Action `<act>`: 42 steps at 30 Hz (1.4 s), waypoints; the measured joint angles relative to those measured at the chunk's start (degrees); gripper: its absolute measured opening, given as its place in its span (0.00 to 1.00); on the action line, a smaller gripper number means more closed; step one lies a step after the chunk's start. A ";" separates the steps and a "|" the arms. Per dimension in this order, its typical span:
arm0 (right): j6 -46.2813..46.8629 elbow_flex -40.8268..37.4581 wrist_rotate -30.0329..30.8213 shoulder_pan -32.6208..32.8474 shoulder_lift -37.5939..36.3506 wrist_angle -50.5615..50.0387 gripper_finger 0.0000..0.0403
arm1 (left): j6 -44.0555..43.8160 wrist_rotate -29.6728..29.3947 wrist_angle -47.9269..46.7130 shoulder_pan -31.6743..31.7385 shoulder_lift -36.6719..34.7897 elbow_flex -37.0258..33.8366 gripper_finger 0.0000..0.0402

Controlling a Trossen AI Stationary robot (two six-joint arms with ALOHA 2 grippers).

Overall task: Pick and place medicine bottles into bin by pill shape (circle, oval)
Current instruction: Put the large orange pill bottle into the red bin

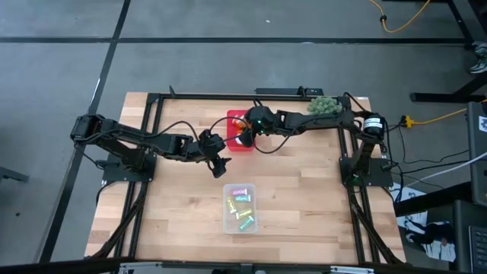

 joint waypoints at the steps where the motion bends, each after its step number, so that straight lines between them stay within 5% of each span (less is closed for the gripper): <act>1: -0.04 0.00 0.02 0.00 0.00 0.00 0.50 | 0.00 0.01 -0.02 0.00 0.00 0.00 0.69; 42: -2.98 0.05 0.04 -0.09 -0.29 0.57 0.57 | 0.00 0.43 -0.07 0.00 0.00 0.00 0.69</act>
